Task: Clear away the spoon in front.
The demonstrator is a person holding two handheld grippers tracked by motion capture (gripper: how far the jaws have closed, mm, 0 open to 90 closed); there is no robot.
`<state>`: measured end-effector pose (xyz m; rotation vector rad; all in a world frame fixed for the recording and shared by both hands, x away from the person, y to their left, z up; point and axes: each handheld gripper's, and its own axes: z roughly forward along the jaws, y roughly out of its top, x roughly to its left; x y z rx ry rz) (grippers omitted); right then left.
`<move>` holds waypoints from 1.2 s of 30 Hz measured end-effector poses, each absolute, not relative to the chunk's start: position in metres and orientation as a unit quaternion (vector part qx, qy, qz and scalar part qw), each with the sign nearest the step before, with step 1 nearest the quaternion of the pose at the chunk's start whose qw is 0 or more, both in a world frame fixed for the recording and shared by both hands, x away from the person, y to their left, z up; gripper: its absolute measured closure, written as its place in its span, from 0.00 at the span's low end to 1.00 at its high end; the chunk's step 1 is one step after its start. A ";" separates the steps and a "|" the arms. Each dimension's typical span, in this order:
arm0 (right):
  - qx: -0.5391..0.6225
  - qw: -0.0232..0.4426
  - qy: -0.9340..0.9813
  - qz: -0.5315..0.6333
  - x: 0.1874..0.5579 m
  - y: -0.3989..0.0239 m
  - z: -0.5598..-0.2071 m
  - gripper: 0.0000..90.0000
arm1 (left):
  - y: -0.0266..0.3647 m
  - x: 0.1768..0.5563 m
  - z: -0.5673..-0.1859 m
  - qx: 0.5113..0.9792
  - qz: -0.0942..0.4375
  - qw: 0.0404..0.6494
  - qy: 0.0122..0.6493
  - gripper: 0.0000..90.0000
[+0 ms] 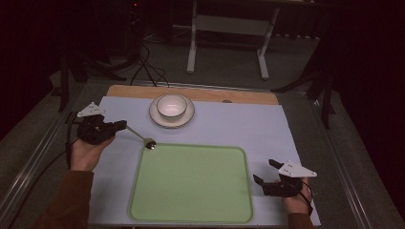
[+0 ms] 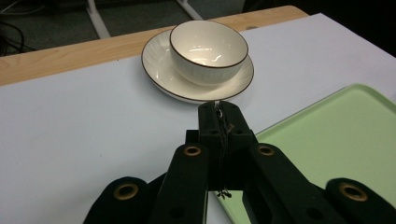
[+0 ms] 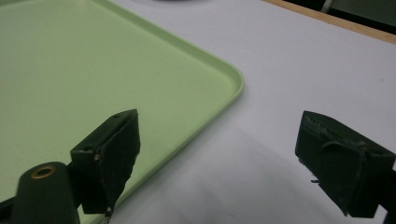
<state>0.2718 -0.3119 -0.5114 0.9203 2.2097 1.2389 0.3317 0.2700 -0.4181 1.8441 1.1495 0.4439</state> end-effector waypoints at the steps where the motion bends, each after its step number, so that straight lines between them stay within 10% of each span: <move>1: 0.333 0.221 0.800 0.448 0.272 -0.312 -0.511 0.15 | 0.270 0.333 -0.419 0.743 0.182 0.447 0.464 0.99; 36: 0.332 0.222 0.800 0.448 0.272 -0.312 -0.511 0.15 | 0.255 0.376 -0.443 0.668 0.174 0.534 0.488 0.99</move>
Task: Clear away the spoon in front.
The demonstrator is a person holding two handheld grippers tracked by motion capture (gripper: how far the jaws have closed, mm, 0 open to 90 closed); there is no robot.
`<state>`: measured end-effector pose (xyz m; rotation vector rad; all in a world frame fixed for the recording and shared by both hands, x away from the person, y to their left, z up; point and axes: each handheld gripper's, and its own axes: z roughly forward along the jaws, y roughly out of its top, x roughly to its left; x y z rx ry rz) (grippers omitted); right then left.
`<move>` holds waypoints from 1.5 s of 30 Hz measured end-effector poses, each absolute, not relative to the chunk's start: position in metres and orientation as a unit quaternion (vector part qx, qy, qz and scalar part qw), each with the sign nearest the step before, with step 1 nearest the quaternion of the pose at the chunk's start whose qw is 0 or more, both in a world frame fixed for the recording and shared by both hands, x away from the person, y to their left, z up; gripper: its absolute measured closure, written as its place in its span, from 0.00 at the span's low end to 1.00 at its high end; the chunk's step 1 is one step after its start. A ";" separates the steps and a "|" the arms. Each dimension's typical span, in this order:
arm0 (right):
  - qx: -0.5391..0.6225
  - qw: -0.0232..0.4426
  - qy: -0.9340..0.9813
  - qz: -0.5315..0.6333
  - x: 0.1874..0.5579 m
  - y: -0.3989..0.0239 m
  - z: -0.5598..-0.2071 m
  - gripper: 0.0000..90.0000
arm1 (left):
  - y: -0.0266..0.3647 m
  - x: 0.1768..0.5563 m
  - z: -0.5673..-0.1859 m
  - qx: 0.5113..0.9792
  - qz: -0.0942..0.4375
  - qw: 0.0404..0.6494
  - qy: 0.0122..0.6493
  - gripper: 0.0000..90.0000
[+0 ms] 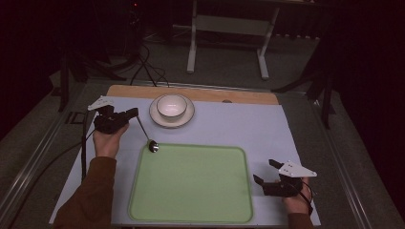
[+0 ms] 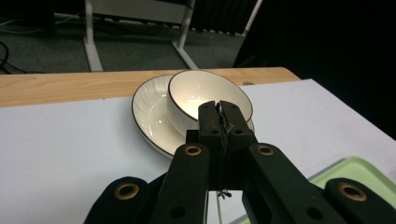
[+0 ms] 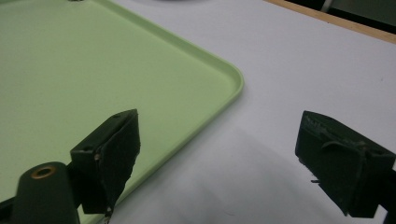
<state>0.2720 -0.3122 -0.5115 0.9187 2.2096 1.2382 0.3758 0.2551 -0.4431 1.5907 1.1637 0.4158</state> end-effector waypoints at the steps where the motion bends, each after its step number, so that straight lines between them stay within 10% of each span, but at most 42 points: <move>1: 0.332 0.222 0.799 0.448 0.272 -0.312 -0.511 0.15 | 0.256 0.375 -0.442 0.669 0.173 0.533 0.488 0.99; 45: 0.331 0.223 0.796 0.454 0.271 -0.313 -0.510 0.15 | 0.249 0.326 -0.423 0.716 0.125 0.521 0.447 0.99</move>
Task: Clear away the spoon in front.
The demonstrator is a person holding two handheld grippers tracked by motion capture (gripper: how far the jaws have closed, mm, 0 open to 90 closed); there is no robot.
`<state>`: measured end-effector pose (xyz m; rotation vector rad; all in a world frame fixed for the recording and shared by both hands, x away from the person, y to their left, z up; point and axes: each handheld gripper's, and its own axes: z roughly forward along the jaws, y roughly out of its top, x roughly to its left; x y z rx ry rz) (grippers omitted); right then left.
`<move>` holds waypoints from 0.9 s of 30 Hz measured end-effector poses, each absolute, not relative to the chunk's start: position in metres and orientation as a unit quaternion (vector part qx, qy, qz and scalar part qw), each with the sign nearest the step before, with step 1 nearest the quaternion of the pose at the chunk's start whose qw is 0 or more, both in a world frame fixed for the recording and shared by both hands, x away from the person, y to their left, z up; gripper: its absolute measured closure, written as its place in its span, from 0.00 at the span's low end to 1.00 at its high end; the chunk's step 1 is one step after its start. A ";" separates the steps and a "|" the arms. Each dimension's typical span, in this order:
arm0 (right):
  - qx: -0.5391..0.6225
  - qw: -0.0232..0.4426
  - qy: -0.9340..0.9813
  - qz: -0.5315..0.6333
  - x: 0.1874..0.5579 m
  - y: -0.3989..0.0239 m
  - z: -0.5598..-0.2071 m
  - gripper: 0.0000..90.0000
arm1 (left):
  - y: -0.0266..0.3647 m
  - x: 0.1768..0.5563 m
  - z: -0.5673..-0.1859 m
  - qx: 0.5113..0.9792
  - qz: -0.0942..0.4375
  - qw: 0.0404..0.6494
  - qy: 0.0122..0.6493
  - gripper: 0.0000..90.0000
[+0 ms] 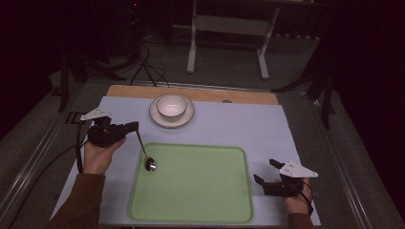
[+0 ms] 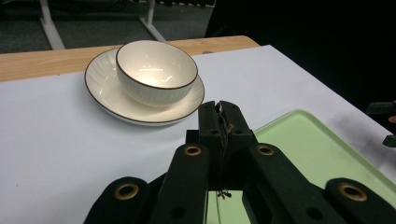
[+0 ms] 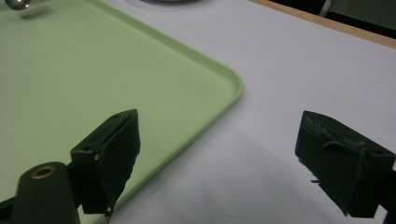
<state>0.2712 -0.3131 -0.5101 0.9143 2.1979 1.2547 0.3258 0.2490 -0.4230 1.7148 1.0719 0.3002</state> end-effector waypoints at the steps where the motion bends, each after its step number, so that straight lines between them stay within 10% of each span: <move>1: 0.331 0.223 0.796 0.454 0.271 -0.313 -0.510 0.15 | 0.249 0.325 -0.423 0.716 0.124 0.521 0.448 0.99; 27: 0.331 0.222 0.799 0.450 0.272 -0.312 -0.511 0.15 | 0.246 0.309 -0.455 0.733 0.079 0.505 0.448 0.97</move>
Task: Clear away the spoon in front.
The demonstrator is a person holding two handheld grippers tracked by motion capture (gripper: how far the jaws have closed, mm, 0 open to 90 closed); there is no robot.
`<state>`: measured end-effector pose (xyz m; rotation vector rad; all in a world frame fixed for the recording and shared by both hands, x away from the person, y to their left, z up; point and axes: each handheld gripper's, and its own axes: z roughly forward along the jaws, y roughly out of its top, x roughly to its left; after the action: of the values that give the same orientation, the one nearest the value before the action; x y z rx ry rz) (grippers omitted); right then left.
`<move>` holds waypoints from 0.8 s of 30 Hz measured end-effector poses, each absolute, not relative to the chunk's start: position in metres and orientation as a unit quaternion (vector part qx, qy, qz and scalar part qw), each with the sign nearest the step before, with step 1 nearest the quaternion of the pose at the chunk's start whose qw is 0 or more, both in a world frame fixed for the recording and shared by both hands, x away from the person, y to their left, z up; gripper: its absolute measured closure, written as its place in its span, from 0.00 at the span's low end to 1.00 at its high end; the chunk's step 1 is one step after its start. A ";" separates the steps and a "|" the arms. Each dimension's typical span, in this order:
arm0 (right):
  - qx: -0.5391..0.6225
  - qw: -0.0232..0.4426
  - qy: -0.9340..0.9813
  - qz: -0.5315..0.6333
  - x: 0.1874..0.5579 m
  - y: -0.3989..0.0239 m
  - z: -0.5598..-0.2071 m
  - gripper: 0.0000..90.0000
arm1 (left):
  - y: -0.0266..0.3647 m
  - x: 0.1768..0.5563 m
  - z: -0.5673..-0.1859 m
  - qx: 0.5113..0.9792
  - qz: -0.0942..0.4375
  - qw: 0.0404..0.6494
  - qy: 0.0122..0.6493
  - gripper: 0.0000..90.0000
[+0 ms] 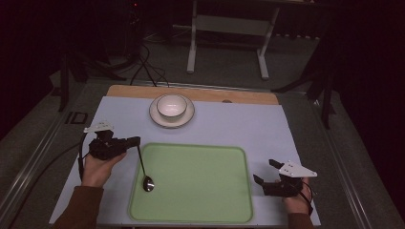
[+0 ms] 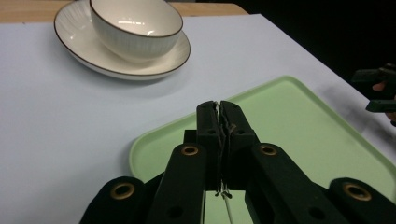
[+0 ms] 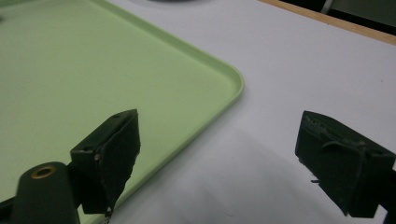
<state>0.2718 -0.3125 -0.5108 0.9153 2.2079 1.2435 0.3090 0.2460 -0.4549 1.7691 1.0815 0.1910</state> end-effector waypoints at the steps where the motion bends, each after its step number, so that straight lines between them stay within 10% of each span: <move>1: 0.330 0.223 0.799 0.450 0.272 -0.313 -0.511 0.15 | 0.245 0.309 -0.457 0.733 0.078 0.506 0.448 0.97; 24: 0.330 0.222 0.800 0.449 0.272 -0.312 -0.510 0.15 | 0.234 0.313 -0.492 0.740 0.070 0.508 0.435 0.92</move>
<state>0.2720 -0.3122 -0.5104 0.9127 2.2093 1.2418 0.3131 0.2336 -0.4924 1.7838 1.0482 0.1696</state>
